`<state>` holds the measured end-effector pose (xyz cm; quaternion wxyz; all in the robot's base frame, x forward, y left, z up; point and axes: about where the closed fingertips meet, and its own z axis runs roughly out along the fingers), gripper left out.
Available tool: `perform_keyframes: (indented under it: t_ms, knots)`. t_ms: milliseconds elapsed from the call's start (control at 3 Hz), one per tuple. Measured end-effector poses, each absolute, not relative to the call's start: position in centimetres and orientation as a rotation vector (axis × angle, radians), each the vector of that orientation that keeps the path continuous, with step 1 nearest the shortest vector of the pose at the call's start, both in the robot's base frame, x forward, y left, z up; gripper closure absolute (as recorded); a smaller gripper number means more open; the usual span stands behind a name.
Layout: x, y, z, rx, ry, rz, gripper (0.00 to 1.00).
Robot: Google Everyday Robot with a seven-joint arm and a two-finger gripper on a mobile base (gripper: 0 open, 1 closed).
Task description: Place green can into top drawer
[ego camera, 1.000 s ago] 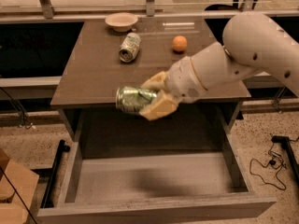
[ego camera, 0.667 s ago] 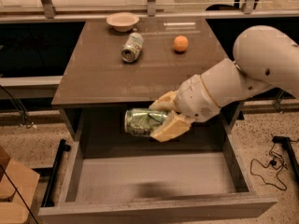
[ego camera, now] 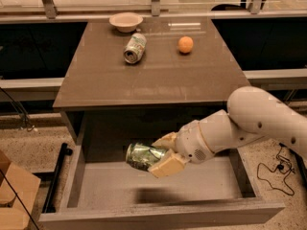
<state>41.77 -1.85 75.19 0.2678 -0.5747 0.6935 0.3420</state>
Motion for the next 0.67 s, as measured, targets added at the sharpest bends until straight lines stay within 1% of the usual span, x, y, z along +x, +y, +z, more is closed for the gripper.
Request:
perform_keyframes:
  t_ms: [333,667]
  knots:
    - [43.4,-0.9,71.9,-1.426,1.951,0.921,1.00]
    - [44.4,-0.5,68.4,-1.303,2.052,0.932,0.88]
